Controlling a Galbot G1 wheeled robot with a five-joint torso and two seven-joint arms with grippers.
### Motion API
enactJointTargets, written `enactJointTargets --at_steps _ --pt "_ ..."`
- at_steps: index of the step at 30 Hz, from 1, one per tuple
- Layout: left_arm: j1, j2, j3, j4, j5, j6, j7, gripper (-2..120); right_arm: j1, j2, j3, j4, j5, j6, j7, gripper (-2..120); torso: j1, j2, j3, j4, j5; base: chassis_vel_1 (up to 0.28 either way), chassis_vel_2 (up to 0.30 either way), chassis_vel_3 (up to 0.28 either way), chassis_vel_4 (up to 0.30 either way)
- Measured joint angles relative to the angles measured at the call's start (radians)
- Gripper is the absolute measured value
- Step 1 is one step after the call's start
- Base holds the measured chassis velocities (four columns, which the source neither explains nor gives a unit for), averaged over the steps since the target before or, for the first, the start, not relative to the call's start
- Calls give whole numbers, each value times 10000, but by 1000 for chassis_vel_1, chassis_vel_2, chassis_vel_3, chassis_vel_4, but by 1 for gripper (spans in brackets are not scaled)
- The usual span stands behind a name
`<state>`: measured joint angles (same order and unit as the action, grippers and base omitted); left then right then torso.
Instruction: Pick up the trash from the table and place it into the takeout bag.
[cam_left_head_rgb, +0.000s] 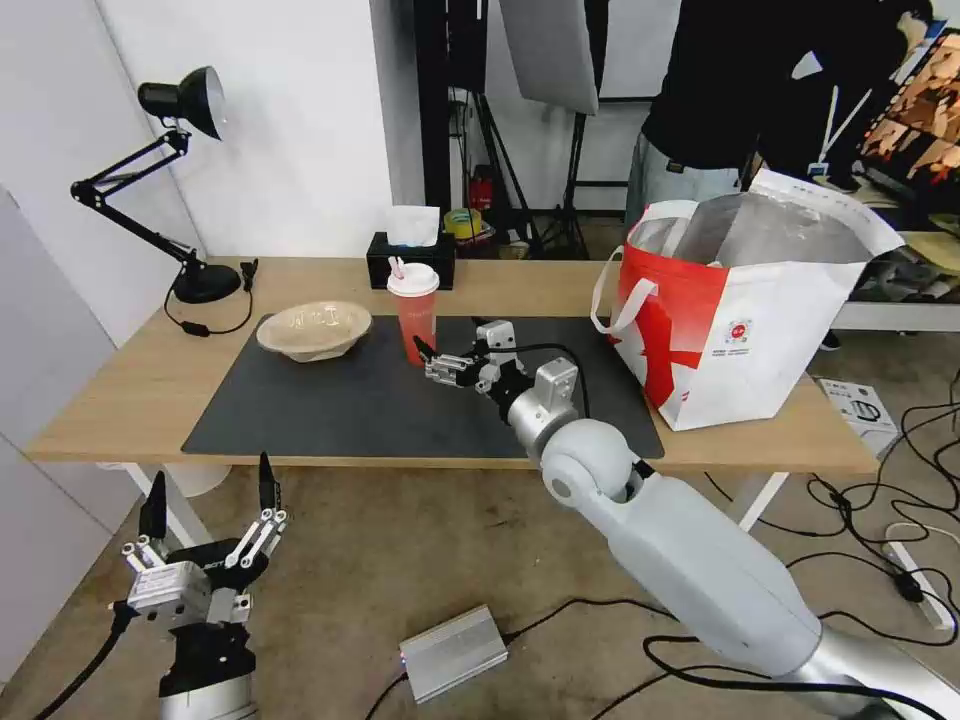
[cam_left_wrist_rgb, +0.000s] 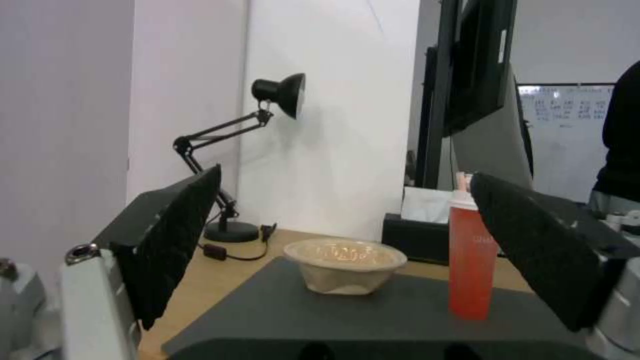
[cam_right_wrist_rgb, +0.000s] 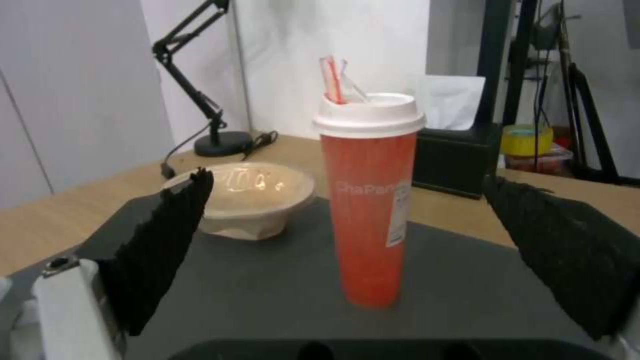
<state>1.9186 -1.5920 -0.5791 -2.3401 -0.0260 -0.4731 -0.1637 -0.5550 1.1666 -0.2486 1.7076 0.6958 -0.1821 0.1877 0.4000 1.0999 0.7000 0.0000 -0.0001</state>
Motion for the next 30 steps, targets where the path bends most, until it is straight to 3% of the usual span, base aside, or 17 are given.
enactJointTargets --at_steps 13,30 --pt "-1 -2 3 46 19 -6 -6 100 823 929 166 -1592 172 -260 -153 100 0 1 1 1 0 0 0 0 0" --pt "-89 2 -6 96 -39 -4 -6 100 1289 1191 -18 -2466 352 -309 -479 100 0 1 1 0 0 0 0 0 0"
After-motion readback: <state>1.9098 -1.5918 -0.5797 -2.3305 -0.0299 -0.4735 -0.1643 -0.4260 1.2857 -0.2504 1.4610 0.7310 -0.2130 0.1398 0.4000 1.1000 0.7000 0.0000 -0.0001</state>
